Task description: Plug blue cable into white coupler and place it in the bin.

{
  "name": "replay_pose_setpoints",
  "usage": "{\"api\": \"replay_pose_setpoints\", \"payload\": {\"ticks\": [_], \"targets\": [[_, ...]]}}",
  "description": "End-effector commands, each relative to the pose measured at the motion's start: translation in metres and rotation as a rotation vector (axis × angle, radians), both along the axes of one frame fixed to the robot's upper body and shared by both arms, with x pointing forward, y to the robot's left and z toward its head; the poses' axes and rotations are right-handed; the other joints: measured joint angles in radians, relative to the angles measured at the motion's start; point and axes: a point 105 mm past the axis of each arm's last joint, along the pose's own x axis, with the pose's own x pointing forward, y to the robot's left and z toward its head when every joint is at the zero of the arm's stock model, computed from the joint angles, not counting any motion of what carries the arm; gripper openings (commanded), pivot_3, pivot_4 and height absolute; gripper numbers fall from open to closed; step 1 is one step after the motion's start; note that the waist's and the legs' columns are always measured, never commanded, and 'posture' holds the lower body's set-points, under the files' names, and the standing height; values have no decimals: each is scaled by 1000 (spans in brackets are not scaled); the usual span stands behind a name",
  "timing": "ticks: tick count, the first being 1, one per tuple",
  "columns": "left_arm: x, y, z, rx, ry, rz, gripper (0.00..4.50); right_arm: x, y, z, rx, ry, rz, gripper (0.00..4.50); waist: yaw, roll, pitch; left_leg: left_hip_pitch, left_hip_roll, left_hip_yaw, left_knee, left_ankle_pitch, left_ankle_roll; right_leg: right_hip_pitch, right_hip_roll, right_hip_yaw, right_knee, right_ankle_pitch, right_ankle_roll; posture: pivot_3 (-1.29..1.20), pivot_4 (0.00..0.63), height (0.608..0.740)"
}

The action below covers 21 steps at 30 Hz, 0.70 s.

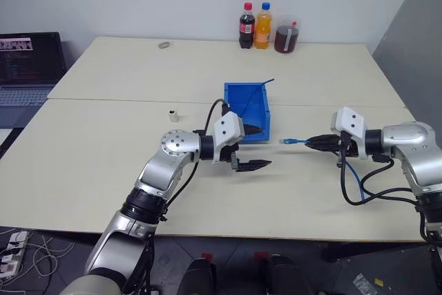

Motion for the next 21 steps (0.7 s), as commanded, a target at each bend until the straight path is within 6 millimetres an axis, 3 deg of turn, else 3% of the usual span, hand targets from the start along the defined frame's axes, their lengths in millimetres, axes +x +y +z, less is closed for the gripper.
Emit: {"api": "replay_pose_setpoints", "payload": {"ticks": [1,7,15,21], "targets": [[-2,1,0,20,-44,-30,4500,-4,19,13,-1,-30,82,55,0,0,0,0,0,0,0,0,0,0,0,0,0,0,0,0,150,740],[-1,-1,-13,56,-46,-48,4500,-10,32,18,8,-34,130,55,5,0,0,0,0,0,0,0,0,0,0,0,1,0,0,0,150,740],[0,-5,-13,54,-49,-59,4500,-17,42,17,4,-34,163,55,10,0,0,0,0,0,0,0,0,0,0,0,0,0,0,0,150,740],[-8,16,-15,80,-29,-44,4500,-23,57,-2,36,2,164,55,6,0,0,0,0,0,0,0,0,0,0,0,1,0,0,0,150,740]]}}
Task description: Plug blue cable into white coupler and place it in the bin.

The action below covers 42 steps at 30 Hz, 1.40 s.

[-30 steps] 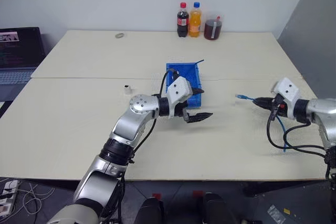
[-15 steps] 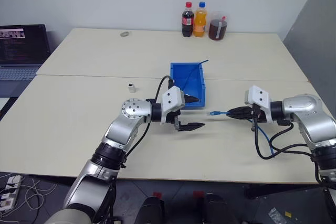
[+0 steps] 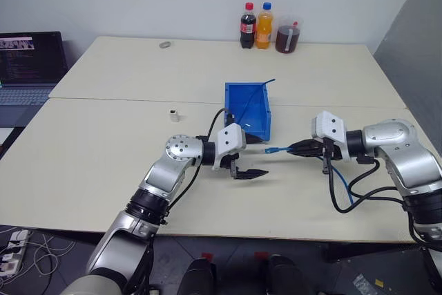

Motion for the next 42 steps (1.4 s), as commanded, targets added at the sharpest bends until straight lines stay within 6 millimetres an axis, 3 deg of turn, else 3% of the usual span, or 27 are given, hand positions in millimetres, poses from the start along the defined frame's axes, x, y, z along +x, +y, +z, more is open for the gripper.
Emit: {"api": "replay_pose_setpoints", "payload": {"ticks": [1,10,17,21,26,31,37,42], "targets": [[-6,22,11,0,-23,21,4500,-4,19,-6,45,4,23,55,-5,0,0,0,0,0,0,0,0,0,0,0,0,0,0,0,150,740],[-37,94,5,109,88,113,4500,-6,64,-24,103,60,85,55,-24,0,0,3,1,0,0,0,0,-1,0,0,7,-2,-3,0,150,740],[-54,121,-10,151,132,207,4500,-3,97,-53,78,121,98,55,-17,-1,1,4,2,-1,-1,0,0,-2,1,-1,11,-4,-5,0,150,740],[-54,122,-10,142,128,238,4500,0,101,-75,17,139,107,891,-14,-2,1,4,2,-1,0,0,0,-2,0,-2,11,-4,-5,0,150,740],[-50,124,-10,142,124,264,4500,5,97,-81,15,154,98,2303,-20,-2,1,5,2,-1,-1,0,0,-1,1,-1,12,-4,-6,0,150,740],[-47,120,-9,145,120,236,4500,-2,90,-60,95,185,96,3438,-19,-2,1,7,2,-1,-1,0,0,-1,1,-1,13,-4,-6,0,150,740],[-35,104,-18,157,127,176,4500,-23,79,-26,173,203,98,3438,-10,-2,1,6,2,-1,-1,0,0,-1,1,-1,13,-4,-6,0,150,740],[-30,94,-36,191,133,141,4500,-30,68,-5,210,200,37,3438,-17,-2,1,6,2,-2,-1,0,0,-1,2,-1,13,-5,-7,0,150,740]]}}
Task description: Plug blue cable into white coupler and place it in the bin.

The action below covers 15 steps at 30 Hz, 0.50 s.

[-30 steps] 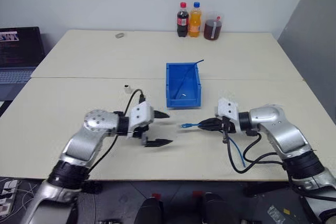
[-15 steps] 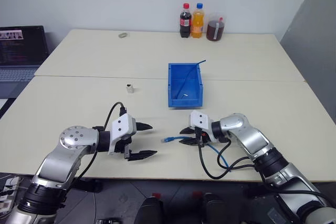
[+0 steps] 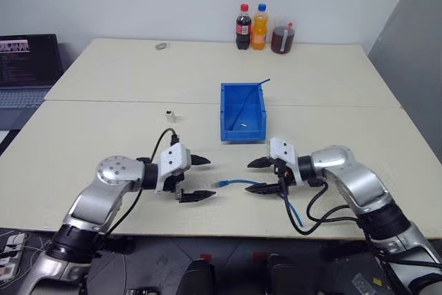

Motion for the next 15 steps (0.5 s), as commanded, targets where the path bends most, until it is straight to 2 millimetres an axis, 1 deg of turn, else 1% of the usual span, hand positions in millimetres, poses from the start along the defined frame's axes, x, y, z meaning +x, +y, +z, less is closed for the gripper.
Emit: {"api": "replay_pose_setpoints", "payload": {"ticks": [1,5,9,13,15], "targets": [[2,-7,-8,27,-19,-42,4500,-4,-7,22,39,-26,-43,3438,-2,0,0,0,0,0,0,0,0,0,0,0,0,0,0,0,150,740],[6,-7,-12,20,5,-46,4500,-1,-20,24,17,-49,-104,3438,-4,0,0,0,0,0,0,0,0,0,0,0,0,0,0,0,150,740],[9,-6,-14,31,32,-58,3825,2,-25,26,12,-58,-140,3454,-5,-1,0,0,0,0,0,0,0,0,0,0,0,0,0,0,150,740],[11,-6,-15,38,41,-64,2907,-1,-30,26,12,-50,-154,3454,-5,-1,0,-1,0,0,0,0,0,0,0,0,-1,0,0,0,150,740],[7,-5,-17,45,62,-80,2503,0,-31,26,15,-50,-167,3454,-5,-1,0,-1,0,0,0,0,0,0,0,0,-1,0,0,0,150,740]]}}
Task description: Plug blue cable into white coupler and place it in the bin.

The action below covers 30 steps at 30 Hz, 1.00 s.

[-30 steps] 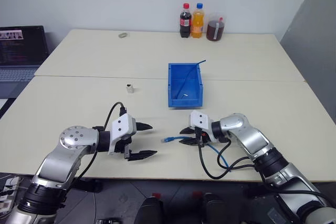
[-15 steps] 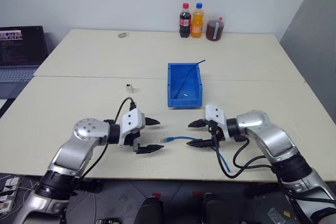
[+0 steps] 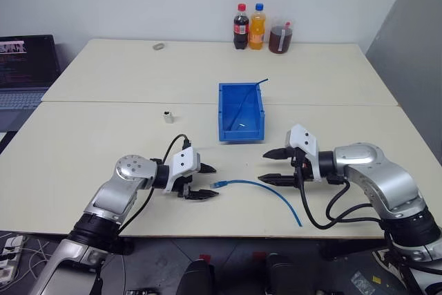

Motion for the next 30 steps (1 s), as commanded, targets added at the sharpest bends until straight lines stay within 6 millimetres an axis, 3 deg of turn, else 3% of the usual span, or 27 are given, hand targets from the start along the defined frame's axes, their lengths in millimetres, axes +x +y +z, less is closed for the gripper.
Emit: {"api": "replay_pose_setpoints", "payload": {"ticks": [1,5,10,14,21,26,30], "targets": [[-6,-2,3,11,5,-53,2274,-1,-2,14,27,-49,-13,3454,0,0,0,0,0,0,0,0,0,0,0,0,0,0,0,0,150,740],[-20,1,-5,38,41,-80,1351,1,-2,16,41,-51,-28,3454,-3,0,0,0,0,0,0,0,0,0,0,0,0,0,0,0,150,740],[-15,7,-6,57,32,-55,239,3,0,16,46,-55,-30,3454,-2,0,0,0,0,0,0,0,0,0,0,0,0,0,1,0,150,740],[-7,7,3,30,16,-18,235,3,1,18,50,-62,-27,3454,-2,0,0,0,0,0,0,0,0,0,0,0,0,0,1,0,150,740],[21,-12,63,-282,221,228,235,0,8,54,242,-15,-84,3454,-1,-5,3,-1,0,-2,0,0,0,0,0,-1,1,-1,2,0,150,740],[16,-25,87,-501,473,285,235,-6,18,69,472,161,-124,3454,-2,-5,3,-1,0,-2,0,0,0,0,0,-1,1,0,1,0,150,740],[5,-38,106,-617,604,236,235,0,22,53,533,279,-197,3454,-3,-5,3,-1,0,-2,0,0,0,0,0,-1,1,0,0,0,150,740]]}}
